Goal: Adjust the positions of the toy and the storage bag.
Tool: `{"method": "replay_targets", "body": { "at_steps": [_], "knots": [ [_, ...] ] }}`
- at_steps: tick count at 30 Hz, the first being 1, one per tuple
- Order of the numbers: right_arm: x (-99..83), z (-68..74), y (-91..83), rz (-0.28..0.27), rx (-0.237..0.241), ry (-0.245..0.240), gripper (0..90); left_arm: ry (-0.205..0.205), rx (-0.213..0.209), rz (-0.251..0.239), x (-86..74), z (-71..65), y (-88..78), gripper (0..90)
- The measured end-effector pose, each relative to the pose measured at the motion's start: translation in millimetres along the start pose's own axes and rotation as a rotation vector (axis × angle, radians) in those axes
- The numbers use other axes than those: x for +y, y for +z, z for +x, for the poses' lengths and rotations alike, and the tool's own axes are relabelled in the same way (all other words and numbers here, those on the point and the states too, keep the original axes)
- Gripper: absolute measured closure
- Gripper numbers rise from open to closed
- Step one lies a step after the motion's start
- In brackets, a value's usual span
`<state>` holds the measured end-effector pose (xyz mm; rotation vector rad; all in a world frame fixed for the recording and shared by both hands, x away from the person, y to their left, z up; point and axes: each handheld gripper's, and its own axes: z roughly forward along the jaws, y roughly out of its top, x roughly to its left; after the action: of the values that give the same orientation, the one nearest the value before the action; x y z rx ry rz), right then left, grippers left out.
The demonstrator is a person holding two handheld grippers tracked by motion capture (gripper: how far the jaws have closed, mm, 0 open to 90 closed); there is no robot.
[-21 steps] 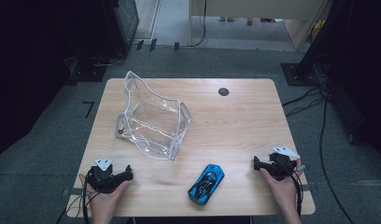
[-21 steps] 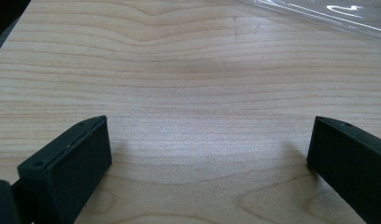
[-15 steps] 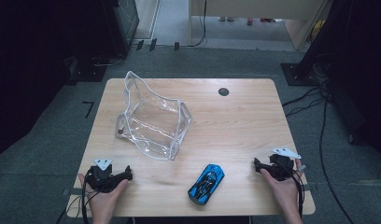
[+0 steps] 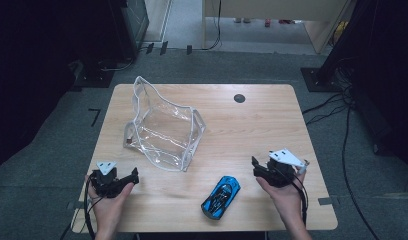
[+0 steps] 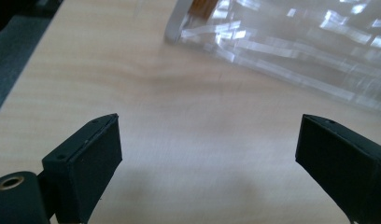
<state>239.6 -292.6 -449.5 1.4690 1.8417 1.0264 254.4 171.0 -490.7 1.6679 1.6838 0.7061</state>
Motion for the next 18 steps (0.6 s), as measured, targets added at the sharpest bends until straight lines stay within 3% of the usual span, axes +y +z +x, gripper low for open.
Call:
{"method": "replay_targets", "body": {
  "at_steps": [2,5,9,10,13,15,18],
  "knots": [
    [9.0,13.9,0.4,-0.024,0.072,-0.002,38.9,-0.006,0.005,-0.034,7.3,-3.5,-0.8,13.7],
    [23.3,40.1,5.3,-0.057,0.144,-0.014,44.8,-0.026,-0.014,-0.048,15.8,-7.9,1.6,14.4],
    [41.2,72.6,21.6,-0.050,0.205,-0.044,51.4,-0.028,-0.021,-0.063,20.1,-10.7,7.5,15.3],
    [47.0,79.8,27.0,-0.048,0.216,-0.042,52.4,-0.027,-0.016,-0.068,20.2,-10.3,8.6,20.9],
    [58.2,91.1,39.8,-0.032,0.245,-0.007,53.1,-0.025,-0.015,-0.076,21.2,-6.3,13.2,26.7],
    [66.0,98.7,52.7,-0.025,0.268,0.049,54.5,-0.023,-0.014,-0.076,22.0,-2.5,17.0,32.6],
    [70.0,103.0,60.4,-0.024,0.284,0.074,55.5,-0.042,-0.015,-0.081,22.9,3.5,20.7,36.2]
  ]
}}
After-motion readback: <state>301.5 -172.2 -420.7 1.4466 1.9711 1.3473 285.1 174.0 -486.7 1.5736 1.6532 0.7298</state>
